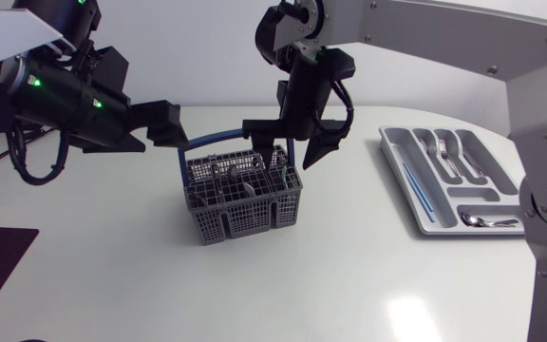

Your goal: Unload the cutlery basket into the drawer organizer.

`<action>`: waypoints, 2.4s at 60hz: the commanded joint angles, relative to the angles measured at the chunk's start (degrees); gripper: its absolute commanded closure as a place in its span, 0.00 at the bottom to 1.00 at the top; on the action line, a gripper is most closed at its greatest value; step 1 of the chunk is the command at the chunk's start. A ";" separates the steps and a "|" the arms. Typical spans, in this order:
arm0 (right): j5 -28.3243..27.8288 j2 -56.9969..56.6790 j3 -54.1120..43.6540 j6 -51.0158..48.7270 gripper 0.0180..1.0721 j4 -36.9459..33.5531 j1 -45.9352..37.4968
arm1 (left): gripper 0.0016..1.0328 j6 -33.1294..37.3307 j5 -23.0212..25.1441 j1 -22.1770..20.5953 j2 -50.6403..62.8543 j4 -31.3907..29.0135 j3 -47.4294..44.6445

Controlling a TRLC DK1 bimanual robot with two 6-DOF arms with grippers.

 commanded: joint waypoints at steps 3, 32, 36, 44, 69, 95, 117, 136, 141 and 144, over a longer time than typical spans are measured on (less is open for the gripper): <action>0.65 2.23 0.75 1.88 0.14 0.34 0.26 | 0.04 1.23 0.82 -0.22 -1.37 -1.19 -1.65; 0.39 2.76 -3.91 3.73 0.44 5.52 0.08 | 0.04 0.97 0.82 -2.15 -3.30 -1.55 -4.38; 0.30 2.67 -4.26 4.08 0.44 5.52 0.00 | 0.04 0.97 0.82 -2.42 -3.39 -1.46 -4.29; 0.13 2.32 -4.96 5.05 0.56 5.79 -0.09 | 0.04 0.97 0.82 -3.38 -3.39 -1.19 -4.64; -0.31 1.44 -7.69 5.92 0.69 8.16 -1.32 | 0.04 0.70 0.91 -5.14 -2.69 1.18 -5.43; 2.32 -0.76 -9.80 5.84 0.73 11.24 -1.06 | 0.04 0.44 0.82 -7.25 -2.69 2.67 -6.57; 3.99 -1.20 -9.80 5.75 0.77 11.85 -0.27 | 0.04 0.26 0.73 -7.87 -2.95 3.29 -7.54; 4.35 -1.90 -10.50 5.31 0.92 12.29 0.61 | 0.04 0.35 0.73 -7.95 -3.22 3.73 -8.24; 4.35 -2.25 -10.68 5.31 0.94 12.29 0.79 | 0.04 0.35 0.73 -7.95 -3.22 3.82 -8.33; 4.35 -2.43 -10.85 5.22 0.94 12.29 0.87 | 0.04 0.35 0.73 -7.95 -3.30 3.82 -8.33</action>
